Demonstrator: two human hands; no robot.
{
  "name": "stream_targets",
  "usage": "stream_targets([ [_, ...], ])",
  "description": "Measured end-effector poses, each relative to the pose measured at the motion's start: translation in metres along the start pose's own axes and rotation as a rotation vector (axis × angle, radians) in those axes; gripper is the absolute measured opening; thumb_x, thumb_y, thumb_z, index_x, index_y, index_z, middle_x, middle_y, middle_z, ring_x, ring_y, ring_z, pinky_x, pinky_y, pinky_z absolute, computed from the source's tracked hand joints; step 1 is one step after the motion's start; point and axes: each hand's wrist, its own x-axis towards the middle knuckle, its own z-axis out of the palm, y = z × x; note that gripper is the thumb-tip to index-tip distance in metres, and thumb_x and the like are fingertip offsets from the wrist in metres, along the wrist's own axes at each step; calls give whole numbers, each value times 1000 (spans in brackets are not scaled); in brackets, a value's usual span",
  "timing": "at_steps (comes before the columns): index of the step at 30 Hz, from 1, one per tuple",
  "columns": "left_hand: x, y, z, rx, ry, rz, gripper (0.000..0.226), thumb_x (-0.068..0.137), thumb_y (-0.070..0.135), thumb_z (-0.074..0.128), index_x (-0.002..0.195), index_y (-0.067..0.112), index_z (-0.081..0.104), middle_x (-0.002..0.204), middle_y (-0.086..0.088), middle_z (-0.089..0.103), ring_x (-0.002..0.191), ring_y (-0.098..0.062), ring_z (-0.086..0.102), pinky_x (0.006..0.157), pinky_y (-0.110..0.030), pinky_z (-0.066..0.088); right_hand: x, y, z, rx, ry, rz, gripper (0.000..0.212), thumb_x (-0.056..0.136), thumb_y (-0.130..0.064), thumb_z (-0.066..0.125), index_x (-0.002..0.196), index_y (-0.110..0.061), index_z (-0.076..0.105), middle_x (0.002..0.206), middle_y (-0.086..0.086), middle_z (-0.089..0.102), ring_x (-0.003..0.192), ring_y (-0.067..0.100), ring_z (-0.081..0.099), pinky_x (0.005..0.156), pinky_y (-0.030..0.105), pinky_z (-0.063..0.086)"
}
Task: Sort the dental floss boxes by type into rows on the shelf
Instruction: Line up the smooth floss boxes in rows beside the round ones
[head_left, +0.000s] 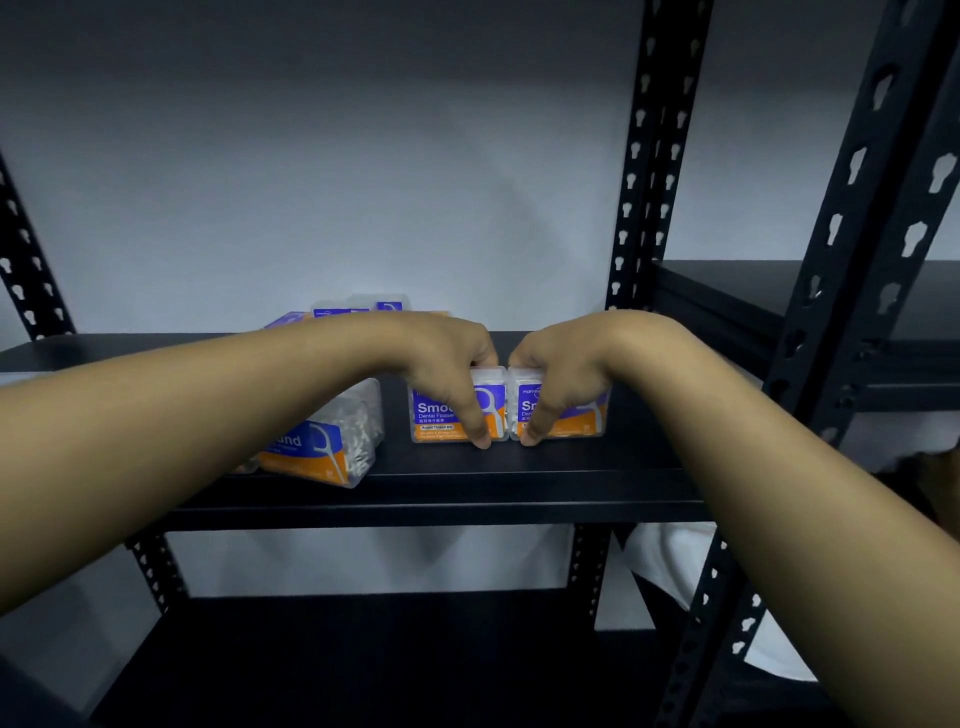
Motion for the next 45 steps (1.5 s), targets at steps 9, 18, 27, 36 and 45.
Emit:
stream_targets([
  [9,-26,-23,-19,-146,64,87,49,69,41,91,112,30,68,103,12,75,96,-10,72,92,-36,59,-6,-9,-20,-18,24,13,73,66,-58,87,126,-36,53,114,-11,61,101,17,66,93,41,57],
  [18,-113,-113,-46,-234,199,140,46,75,40,85,118,31,71,118,12,73,118,-8,65,104,-40,52,-5,-55,-12,248,338,-371,68,70,-73,74,127,-39,59,113,-18,65,105,3,63,95,31,52],
  [27,-142,-170,-11,-198,62,-34,71,64,56,89,127,45,60,123,29,65,117,3,61,108,-36,50,23,-121,-1,97,344,-436,82,59,-88,69,121,-35,60,106,-17,66,98,7,64,91,36,55],
  [36,-132,-185,3,-285,117,22,63,63,47,93,119,38,65,114,16,73,105,-9,71,97,-41,57,41,-142,-4,-16,285,-402,67,67,-75,75,118,-35,60,107,-15,66,94,9,62,80,30,51],
  [45,-128,-195,5,-317,110,104,64,63,50,92,120,36,66,114,15,73,103,-11,73,93,-43,59,51,-146,-8,12,246,-379,67,59,-78,78,109,-38,59,102,-17,66,90,3,63,85,33,55],
])
